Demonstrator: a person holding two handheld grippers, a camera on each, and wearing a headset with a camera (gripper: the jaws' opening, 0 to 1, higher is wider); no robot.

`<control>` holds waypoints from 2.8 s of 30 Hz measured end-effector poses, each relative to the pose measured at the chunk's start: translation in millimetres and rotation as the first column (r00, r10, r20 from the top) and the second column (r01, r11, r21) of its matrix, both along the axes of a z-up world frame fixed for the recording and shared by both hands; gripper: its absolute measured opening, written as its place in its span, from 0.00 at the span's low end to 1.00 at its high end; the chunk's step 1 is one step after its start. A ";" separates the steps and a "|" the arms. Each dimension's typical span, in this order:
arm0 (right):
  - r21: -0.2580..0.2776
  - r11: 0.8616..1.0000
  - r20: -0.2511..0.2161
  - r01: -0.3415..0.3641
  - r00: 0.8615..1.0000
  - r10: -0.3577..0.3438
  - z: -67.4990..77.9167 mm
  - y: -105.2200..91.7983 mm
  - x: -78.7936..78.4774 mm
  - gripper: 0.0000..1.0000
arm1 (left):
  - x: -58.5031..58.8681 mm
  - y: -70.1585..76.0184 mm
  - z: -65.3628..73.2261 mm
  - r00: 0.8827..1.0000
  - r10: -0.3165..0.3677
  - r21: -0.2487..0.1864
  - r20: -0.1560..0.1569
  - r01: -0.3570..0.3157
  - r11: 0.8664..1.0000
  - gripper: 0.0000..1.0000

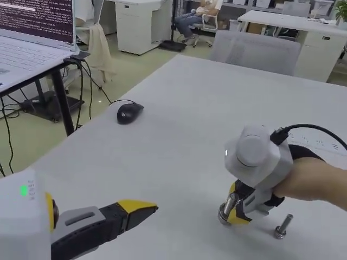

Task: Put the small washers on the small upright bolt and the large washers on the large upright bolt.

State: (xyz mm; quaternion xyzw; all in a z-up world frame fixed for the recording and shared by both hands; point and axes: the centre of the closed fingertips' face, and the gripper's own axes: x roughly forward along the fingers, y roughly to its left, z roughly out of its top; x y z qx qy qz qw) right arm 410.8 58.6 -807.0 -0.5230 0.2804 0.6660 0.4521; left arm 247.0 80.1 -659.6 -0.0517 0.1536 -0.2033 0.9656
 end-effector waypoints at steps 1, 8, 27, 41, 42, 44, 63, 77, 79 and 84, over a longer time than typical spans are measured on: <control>-0.001 1.000 0.002 -0.003 1.000 0.003 -0.8 -0.3 0.2 0.23 | 0.0 0.1 -0.4 1.000 0.001 0.001 -0.001 -0.001 1.000 0.51; 0.000 1.000 0.001 -0.031 1.000 0.031 -3.9 -5.2 0.5 0.24 | 0.0 -1.9 -2.5 1.000 0.001 -0.001 -0.006 -0.001 1.000 0.51; 0.253 0.960 -0.015 0.120 0.993 -0.120 39.3 -26.2 -6.4 0.25 | 2.3 -13.5 1.8 0.998 -0.056 0.021 0.006 0.056 0.998 0.51; 0.461 0.839 -0.109 0.290 0.957 -0.270 76.0 -54.4 -33.4 0.25 | 13.1 -26.6 4.0 0.991 -0.133 0.045 0.008 0.133 0.990 0.51; 0.482 0.823 -0.100 0.300 0.952 -0.288 78.7 -58.6 -32.8 0.25 | 13.8 -26.7 3.1 0.991 -0.137 0.053 0.006 0.136 0.989 0.51; 0.497 0.804 -0.120 0.326 0.944 -0.308 80.4 -65.3 -36.7 0.25 | 14.7 -26.4 3.7 0.990 -0.141 0.053 0.010 0.141 0.989 0.51; 0.641 0.537 -0.333 0.548 0.829 -0.449 80.5 -147.5 -88.4 0.36 | 22.2 -24.3 -4.8 0.986 -0.164 0.074 -0.019 0.165 0.984 0.52; 0.676 0.388 -0.397 0.627 0.753 -0.525 82.3 -172.6 -101.2 0.42 | 3.2 -24.3 -15.1 0.988 -0.145 0.072 -0.048 0.148 0.986 0.54; 0.673 0.386 -0.400 0.631 0.749 -0.528 81.8 -171.3 -101.6 0.44 | 1.4 -22.9 -16.4 0.989 -0.140 0.072 -0.056 0.144 0.987 0.54; 0.665 0.402 -0.378 0.629 0.748 -0.546 79.2 -177.1 -101.3 0.46 | -2.3 -17.9 -18.2 0.990 -0.126 0.070 -0.063 0.130 0.989 0.54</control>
